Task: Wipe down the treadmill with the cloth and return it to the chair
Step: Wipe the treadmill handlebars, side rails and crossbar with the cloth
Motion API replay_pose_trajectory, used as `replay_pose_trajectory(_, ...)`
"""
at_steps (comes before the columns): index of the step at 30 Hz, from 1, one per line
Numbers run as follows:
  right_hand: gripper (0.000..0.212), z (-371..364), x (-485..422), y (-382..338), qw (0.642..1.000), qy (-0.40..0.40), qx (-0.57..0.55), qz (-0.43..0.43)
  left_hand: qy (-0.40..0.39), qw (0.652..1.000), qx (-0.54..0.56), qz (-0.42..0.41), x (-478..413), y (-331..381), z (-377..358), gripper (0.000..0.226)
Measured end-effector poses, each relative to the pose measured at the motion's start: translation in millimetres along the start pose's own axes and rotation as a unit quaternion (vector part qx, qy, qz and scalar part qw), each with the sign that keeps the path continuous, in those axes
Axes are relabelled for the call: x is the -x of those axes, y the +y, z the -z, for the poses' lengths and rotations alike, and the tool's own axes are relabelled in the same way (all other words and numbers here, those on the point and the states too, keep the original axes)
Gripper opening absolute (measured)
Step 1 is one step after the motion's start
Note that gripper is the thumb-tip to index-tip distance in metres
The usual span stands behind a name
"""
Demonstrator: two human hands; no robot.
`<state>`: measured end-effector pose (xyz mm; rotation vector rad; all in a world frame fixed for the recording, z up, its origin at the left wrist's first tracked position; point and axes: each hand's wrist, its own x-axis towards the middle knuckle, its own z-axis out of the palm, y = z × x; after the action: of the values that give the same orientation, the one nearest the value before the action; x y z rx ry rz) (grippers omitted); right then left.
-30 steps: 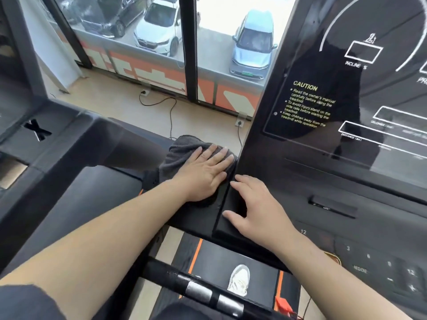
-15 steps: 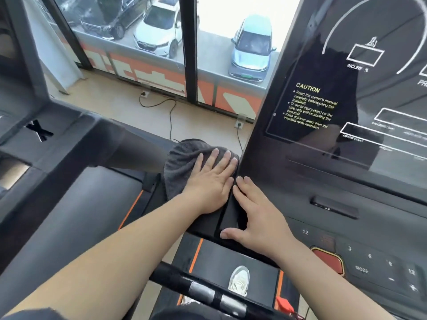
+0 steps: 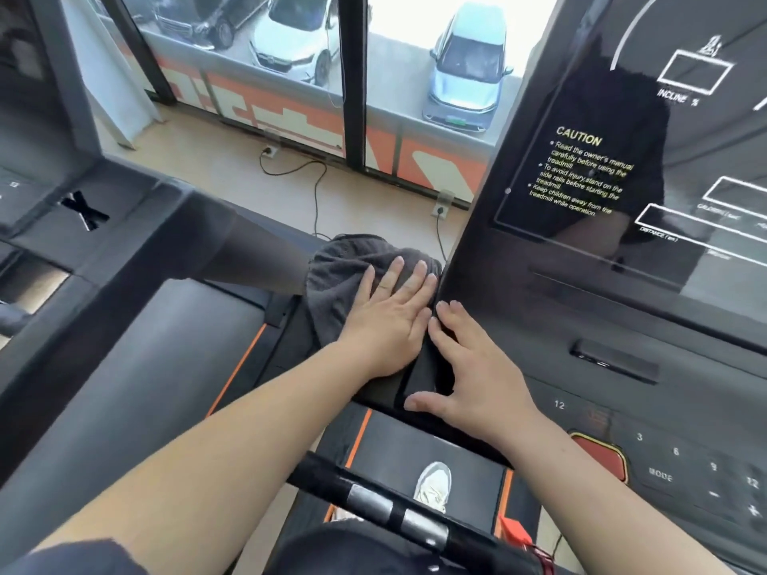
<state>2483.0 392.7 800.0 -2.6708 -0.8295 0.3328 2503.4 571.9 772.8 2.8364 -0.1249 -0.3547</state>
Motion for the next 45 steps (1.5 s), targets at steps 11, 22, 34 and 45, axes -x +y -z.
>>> replay_pose_trajectory(11, 0.116, -1, -1, -1, 1.0, 0.002, 0.0, -0.006, -0.001, 0.998, -0.049, -0.028, -5, -29, 8, 0.056)
replay_pose_trajectory(22, 0.117, -2, -2, 0, 1.0, -0.002, 0.003, -0.01, -0.023, 0.995, -0.024, -0.099, 65, -28, -14, 0.062)
replay_pose_trajectory(34, 0.116, -2, -2, -2, 1.0, -0.008, 0.004, -0.012, 0.002, 0.998, 0.032, -0.054, 90, -7, -27, 0.073)
replay_pose_trajectory(45, 0.116, 1, -1, -4, 1.0, -0.018, 0.0, -0.016, 0.053, 0.992, -0.079, -0.087, 67, -24, -13, 0.066)
